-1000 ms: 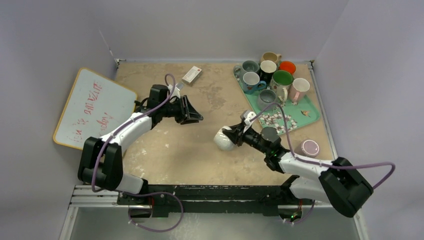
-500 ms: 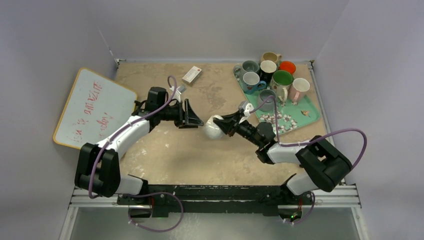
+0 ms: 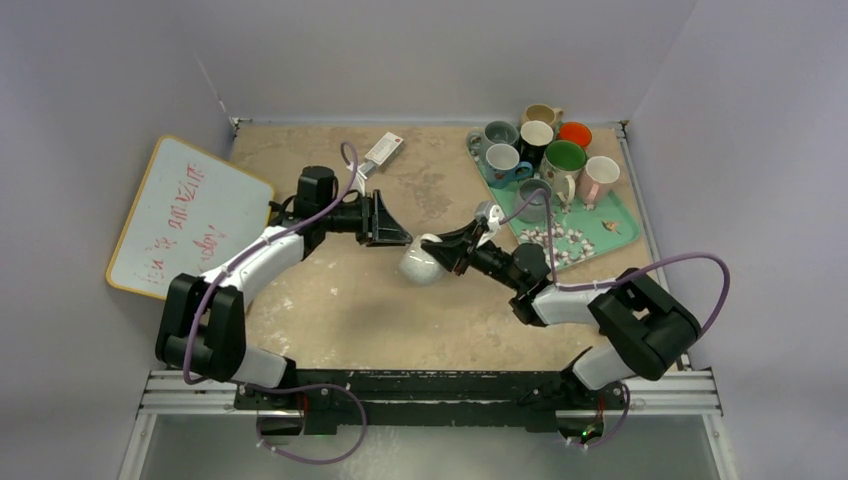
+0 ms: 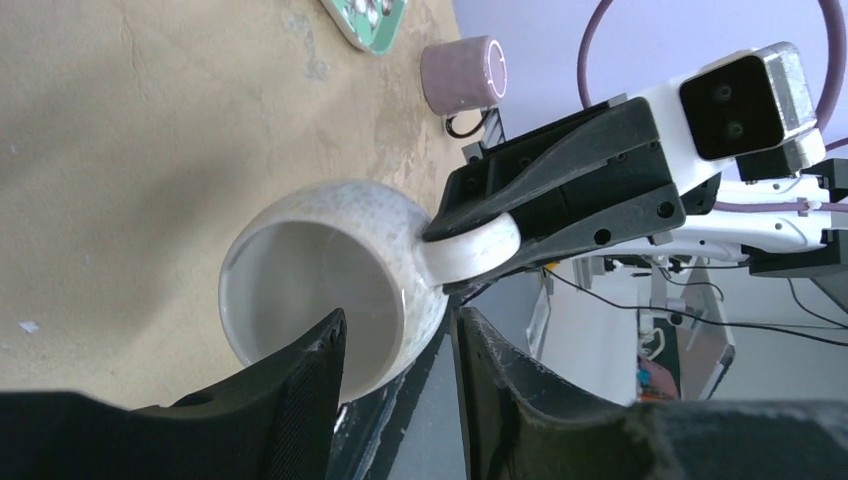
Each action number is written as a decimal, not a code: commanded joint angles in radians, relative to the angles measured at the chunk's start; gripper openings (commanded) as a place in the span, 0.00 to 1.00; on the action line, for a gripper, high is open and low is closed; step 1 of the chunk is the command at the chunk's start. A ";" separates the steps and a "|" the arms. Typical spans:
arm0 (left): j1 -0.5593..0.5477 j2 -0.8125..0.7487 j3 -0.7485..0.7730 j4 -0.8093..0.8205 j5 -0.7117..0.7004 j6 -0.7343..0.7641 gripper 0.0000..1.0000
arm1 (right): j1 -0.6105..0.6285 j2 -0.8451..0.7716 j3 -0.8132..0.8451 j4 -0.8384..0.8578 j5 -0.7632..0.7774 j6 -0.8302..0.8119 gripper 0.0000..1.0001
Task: Turn the mug right side up
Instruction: Turn over the cup at the center of the board.
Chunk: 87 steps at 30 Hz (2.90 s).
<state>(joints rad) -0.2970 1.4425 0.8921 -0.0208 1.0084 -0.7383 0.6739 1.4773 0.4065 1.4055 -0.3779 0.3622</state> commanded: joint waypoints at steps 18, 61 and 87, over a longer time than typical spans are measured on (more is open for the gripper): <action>-0.064 -0.002 -0.006 0.062 0.032 -0.016 0.48 | 0.004 -0.014 0.077 0.287 -0.002 0.022 0.00; -0.227 0.212 0.414 -0.568 -0.784 0.536 0.00 | 0.010 0.036 0.200 -0.717 0.088 -0.396 0.09; 0.012 0.007 0.338 -0.528 -0.462 0.339 0.74 | 0.080 0.038 0.147 -0.850 0.217 -0.357 0.23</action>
<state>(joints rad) -0.3229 1.5352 1.2346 -0.5388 0.5205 -0.4126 0.7341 1.5497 0.5472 0.7429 -0.2008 0.0189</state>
